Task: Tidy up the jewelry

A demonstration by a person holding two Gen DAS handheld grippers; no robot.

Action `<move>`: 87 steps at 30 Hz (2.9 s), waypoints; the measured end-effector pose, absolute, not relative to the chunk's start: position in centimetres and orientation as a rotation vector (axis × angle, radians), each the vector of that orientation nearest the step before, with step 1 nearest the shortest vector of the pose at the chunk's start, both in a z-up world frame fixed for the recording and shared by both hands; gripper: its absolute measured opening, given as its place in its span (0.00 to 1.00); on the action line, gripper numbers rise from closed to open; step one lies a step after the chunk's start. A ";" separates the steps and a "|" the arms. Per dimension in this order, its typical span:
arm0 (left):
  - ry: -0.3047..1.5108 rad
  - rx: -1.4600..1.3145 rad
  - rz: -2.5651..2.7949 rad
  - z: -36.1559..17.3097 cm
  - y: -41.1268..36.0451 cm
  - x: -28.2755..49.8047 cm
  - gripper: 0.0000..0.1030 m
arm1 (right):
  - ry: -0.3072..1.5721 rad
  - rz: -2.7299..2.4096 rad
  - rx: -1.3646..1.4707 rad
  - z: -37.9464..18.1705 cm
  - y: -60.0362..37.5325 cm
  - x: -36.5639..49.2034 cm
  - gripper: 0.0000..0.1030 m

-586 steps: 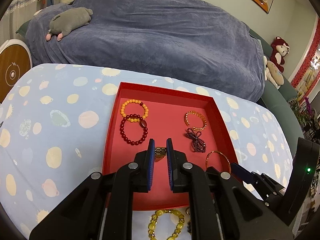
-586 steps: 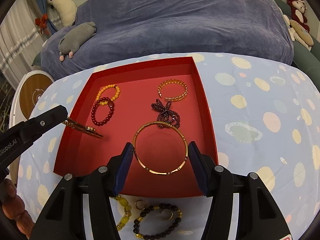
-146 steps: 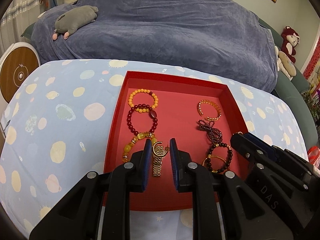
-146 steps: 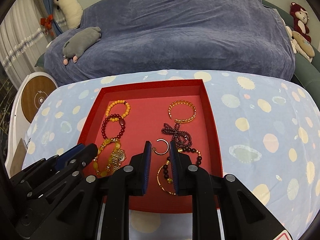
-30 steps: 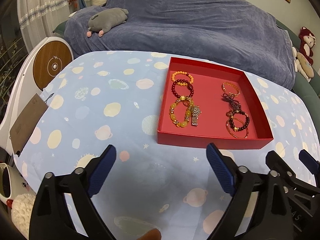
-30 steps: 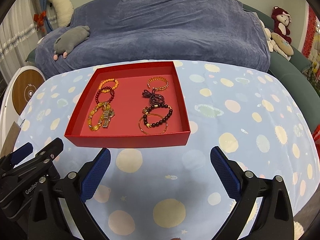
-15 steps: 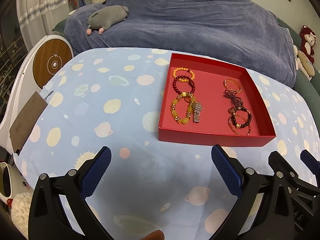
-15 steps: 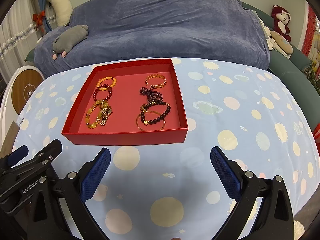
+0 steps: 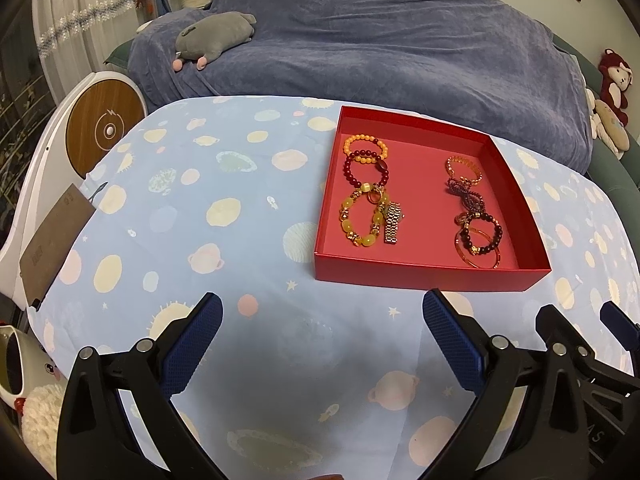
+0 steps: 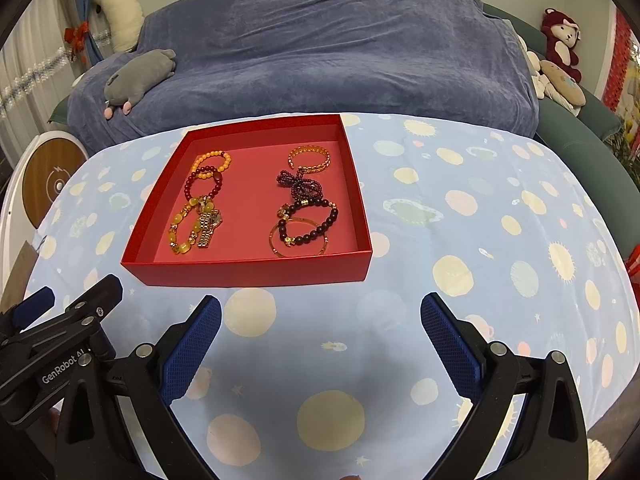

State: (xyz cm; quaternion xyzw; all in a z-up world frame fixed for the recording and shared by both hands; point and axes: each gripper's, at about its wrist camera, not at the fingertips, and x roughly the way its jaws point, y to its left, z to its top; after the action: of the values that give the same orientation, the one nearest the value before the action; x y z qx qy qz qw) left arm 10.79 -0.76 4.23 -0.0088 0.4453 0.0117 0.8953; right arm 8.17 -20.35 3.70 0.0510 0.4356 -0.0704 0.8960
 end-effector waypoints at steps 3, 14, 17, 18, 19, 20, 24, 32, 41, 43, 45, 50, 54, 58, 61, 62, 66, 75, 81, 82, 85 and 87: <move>0.925 -0.016 0.032 4.2 -0.8 10.7 0.93 | 0.902 -0.145 0.105 3.7 -20.4 8.2 0.93; 0.921 -0.012 0.052 4.2 -0.7 10.5 0.93 | 0.904 -0.146 0.108 3.6 -20.4 8.1 0.93; 0.921 -0.005 0.044 4.2 -0.8 10.4 0.93 | 0.903 -0.146 0.107 3.6 -20.4 8.0 0.93; 0.921 -0.004 0.041 4.2 -0.8 10.4 0.93 | 0.904 -0.146 0.108 3.6 -20.4 8.1 0.93; 0.921 -0.003 0.040 4.2 -0.9 10.4 0.93 | 0.903 -0.146 0.108 3.6 -20.4 8.0 0.93; 0.921 -0.003 0.040 4.2 -0.9 10.4 0.93 | 0.903 -0.146 0.108 3.6 -20.4 8.0 0.93; 0.933 -0.005 0.026 4.2 -1.0 10.5 0.93 | 0.902 -0.146 0.109 3.6 -20.5 7.9 0.93; 0.911 0.017 0.017 4.4 -1.2 10.4 0.93 | 0.902 -0.150 0.118 3.7 -20.7 7.6 0.93; 0.917 0.017 0.016 4.3 -1.2 10.4 0.93 | 0.903 -0.151 0.117 3.7 -20.7 7.6 0.93; 0.916 0.016 0.015 4.3 -1.2 10.4 0.93 | 0.902 -0.151 0.117 3.7 -20.7 7.6 0.93; 0.916 0.018 0.015 4.3 -1.2 10.4 0.93 | 0.902 -0.151 0.117 3.8 -20.7 7.6 0.93; 0.916 0.016 0.015 4.3 -1.2 10.3 0.93 | 0.902 -0.151 0.115 3.8 -20.7 7.6 0.93; 0.916 0.017 0.014 4.3 -1.2 10.3 0.93 | 0.902 -0.151 0.118 3.8 -20.7 7.6 0.93; 0.916 0.017 0.015 4.3 -1.2 10.3 0.93 | 0.903 -0.151 0.117 3.8 -20.7 7.6 0.93; 0.917 0.017 0.015 4.3 -1.2 10.3 0.93 | 0.902 -0.152 0.115 3.7 -20.7 7.6 0.93; 0.917 0.016 0.014 4.3 -1.1 10.3 0.93 | 0.901 -0.152 0.116 3.8 -20.7 7.6 0.93; 0.916 0.017 0.015 4.3 -1.1 10.3 0.93 | 0.902 -0.152 0.116 3.8 -20.7 7.6 0.93; 0.916 0.016 0.015 4.2 -1.1 10.3 0.93 | 0.903 -0.152 0.115 3.9 -20.8 7.6 0.93; 0.917 0.015 0.015 4.3 -1.1 10.3 0.93 | 0.906 -0.149 0.118 4.0 -20.8 7.6 0.93; 0.917 0.015 0.015 4.3 -1.1 10.3 0.93 | 0.906 -0.149 0.117 4.0 -20.9 7.6 0.93; 0.918 0.015 0.015 4.3 -1.1 10.3 0.93 | 0.908 -0.150 0.119 4.0 -20.9 7.6 0.93; 0.916 0.017 0.015 4.3 -1.1 10.3 0.93 | 0.907 -0.150 0.119 4.0 -20.8 7.6 0.93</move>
State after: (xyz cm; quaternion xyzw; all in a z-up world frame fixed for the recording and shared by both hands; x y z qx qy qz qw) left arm 10.32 -1.12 4.28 0.0083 0.4422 0.0070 0.8969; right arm 7.62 -20.82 4.04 0.0576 0.4373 -0.0723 0.8946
